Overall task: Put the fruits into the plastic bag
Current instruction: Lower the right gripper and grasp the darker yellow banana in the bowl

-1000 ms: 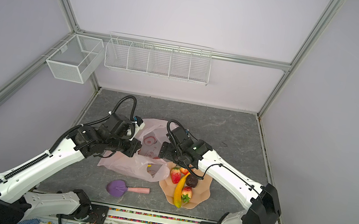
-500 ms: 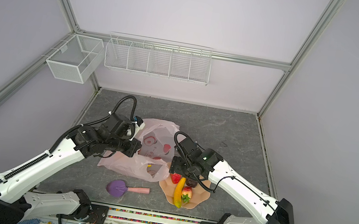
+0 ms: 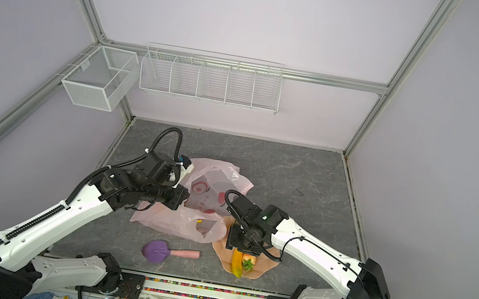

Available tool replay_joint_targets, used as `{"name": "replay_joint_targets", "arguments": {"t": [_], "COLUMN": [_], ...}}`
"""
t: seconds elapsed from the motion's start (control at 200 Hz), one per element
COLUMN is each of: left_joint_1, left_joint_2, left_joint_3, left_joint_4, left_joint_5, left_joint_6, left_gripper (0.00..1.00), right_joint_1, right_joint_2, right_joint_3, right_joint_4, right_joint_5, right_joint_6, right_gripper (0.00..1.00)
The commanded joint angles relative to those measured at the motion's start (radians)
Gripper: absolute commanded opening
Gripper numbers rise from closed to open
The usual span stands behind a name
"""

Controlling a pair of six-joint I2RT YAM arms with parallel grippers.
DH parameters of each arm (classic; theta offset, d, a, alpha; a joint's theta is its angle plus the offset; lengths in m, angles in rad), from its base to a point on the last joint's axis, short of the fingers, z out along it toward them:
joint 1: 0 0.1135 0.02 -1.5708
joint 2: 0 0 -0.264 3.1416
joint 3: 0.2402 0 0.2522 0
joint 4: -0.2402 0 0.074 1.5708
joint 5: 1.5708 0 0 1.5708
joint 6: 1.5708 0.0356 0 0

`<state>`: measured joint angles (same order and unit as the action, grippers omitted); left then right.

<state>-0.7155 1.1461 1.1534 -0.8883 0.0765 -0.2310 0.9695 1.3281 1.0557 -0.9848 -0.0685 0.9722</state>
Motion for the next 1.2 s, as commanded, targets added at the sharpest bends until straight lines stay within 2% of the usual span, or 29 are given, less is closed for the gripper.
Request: {"name": "replay_joint_targets", "arguments": {"t": [0.0, 0.595, 1.195], "left_joint_1": [0.002, 0.002, 0.002], "left_joint_2": [-0.017, -0.031, -0.032], "left_joint_3": [-0.01, -0.017, -0.018], "left_joint_4": [-0.002, -0.006, -0.005], "left_joint_5": [0.006, 0.009, 0.007], "left_joint_6": [0.001, 0.001, -0.002], "left_gripper": [0.0, 0.0, 0.0], "right_joint_1": [0.006, 0.028, 0.039], "right_joint_2": [0.011, 0.092, 0.079], "right_joint_3": [-0.016, -0.117, -0.146], "right_joint_4": [-0.038, 0.07, 0.058], "right_joint_5": [-0.001, -0.118, -0.128], "right_joint_6": [0.015, 0.009, 0.018], "right_gripper": [0.62, 0.6, 0.5]}}
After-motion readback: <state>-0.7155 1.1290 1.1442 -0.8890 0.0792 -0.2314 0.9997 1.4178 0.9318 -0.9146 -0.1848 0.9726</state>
